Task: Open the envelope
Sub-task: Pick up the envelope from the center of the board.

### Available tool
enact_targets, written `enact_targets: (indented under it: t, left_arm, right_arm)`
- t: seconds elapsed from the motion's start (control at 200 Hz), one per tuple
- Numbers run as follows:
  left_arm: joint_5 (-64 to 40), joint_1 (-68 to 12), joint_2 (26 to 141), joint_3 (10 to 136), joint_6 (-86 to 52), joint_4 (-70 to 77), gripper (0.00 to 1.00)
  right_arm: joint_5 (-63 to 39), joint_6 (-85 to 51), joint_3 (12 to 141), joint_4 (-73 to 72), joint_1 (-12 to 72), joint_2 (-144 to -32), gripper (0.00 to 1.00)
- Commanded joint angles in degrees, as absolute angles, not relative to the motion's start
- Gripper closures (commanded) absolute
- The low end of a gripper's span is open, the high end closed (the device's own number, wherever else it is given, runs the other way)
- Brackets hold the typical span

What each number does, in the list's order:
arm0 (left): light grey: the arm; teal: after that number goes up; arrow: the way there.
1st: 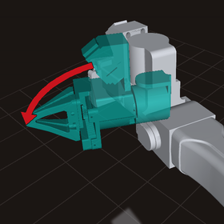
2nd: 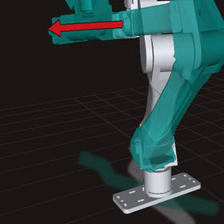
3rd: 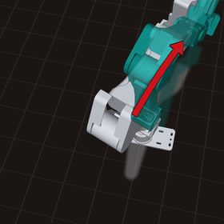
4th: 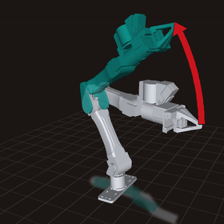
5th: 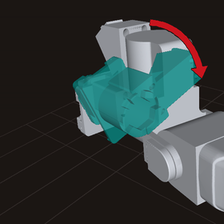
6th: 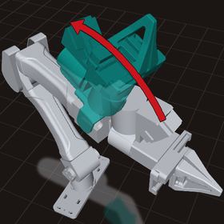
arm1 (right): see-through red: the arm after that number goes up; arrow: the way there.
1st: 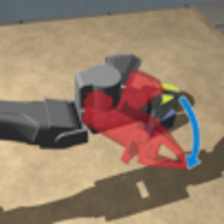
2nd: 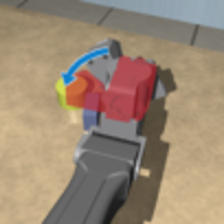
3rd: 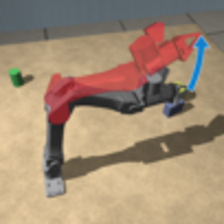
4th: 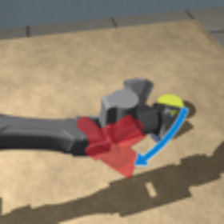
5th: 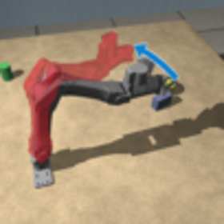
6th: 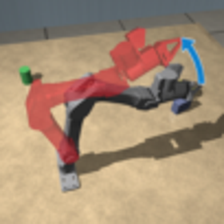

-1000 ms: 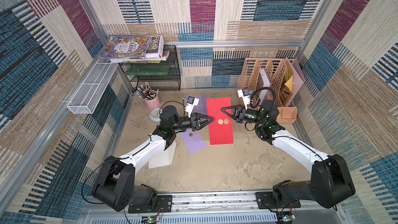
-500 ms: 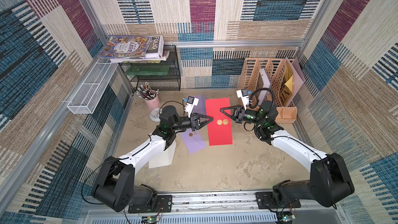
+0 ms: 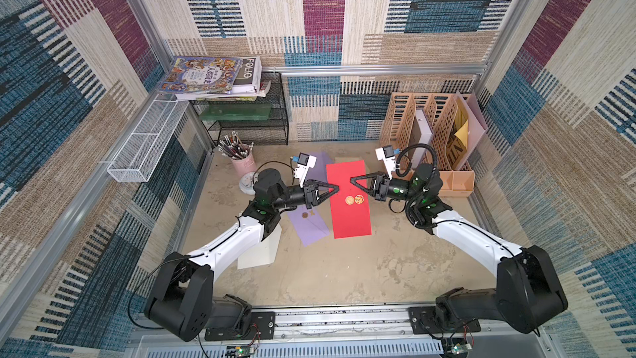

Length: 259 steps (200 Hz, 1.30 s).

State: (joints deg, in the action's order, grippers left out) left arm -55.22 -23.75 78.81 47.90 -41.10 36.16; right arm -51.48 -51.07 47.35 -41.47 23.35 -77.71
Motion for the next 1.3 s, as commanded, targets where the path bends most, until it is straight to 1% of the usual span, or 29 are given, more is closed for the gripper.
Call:
enact_targets:
  t: [0.0,0.075,0.16,0.23,0.32,0.496,0.546,0.606,0.926,0.976,1.042,1.112,1.137,1.227,1.292]
  left_arm:
    - [-54.98,-23.64,78.29,47.82,-40.52,37.18,0.91]
    - [-54.92,-23.58,78.09,47.89,-40.29,36.70,0.93]
    - [-54.92,-23.59,78.01,47.90,-40.09,36.17,0.98]
    - [-54.92,-23.59,77.97,47.85,-40.15,36.13,0.98]
    - [-54.76,-23.64,77.87,47.90,-39.95,35.71,0.93]
    - [-55.17,-23.64,78.13,47.95,-40.40,36.16,0.91]
    - [-55.28,-23.64,78.16,47.93,-40.51,36.30,0.93]
    - [-55.32,-23.60,78.20,48.00,-40.40,36.08,1.00]
    - [-54.54,-23.64,78.22,47.90,-39.91,35.68,1.00]
    - [-54.34,-23.64,78.09,47.74,-39.62,33.36,1.00]
    - [-53.69,-23.64,77.91,47.46,-39.21,33.05,1.00]
    - [-53.34,-23.64,78.04,47.34,-39.02,32.74,1.00]
    - [-53.19,-23.64,78.12,47.39,-39.00,32.64,1.00]
    - [-52.74,-23.61,78.40,47.74,-38.64,31.68,1.00]
    - [-52.18,-23.59,78.57,47.99,-38.20,30.70,1.00]
  right_arm:
    - [-51.77,-50.94,47.22,-42.77,23.55,-77.68,1.00]
    - [-51.77,-50.84,47.21,-42.74,23.55,-77.78,1.00]
    - [-51.77,-50.71,47.21,-42.63,23.55,-77.78,1.00]
    - [-51.72,-50.65,47.26,-42.63,23.55,-77.85,1.00]
    - [-51.69,-50.56,47.45,-42.63,23.55,-77.87,1.00]
    - [-51.94,-50.28,48.47,-42.45,23.47,-78.33,1.00]
    - [-52.04,-50.30,48.64,-42.34,23.47,-78.46,1.00]
    - [-52.13,-50.20,48.60,-42.28,23.46,-78.64,1.00]
    - [-50.97,-48.36,48.60,-39.54,23.55,-78.79,1.00]
    - [-50.74,-48.14,48.70,-38.95,23.55,-79.07,0.99]
    - [-50.59,-47.83,49.15,-38.01,23.55,-79.38,0.93]
    - [-50.17,-46.83,49.42,-36.47,23.64,-79.44,0.91]
    - [-49.83,-46.50,49.47,-35.96,23.63,-79.36,0.89]
    - [-47.82,-44.05,49.86,-32.33,23.90,-78.79,0.71]
    - [-46.52,-42.30,50.01,-30.19,24.08,-78.29,0.54]
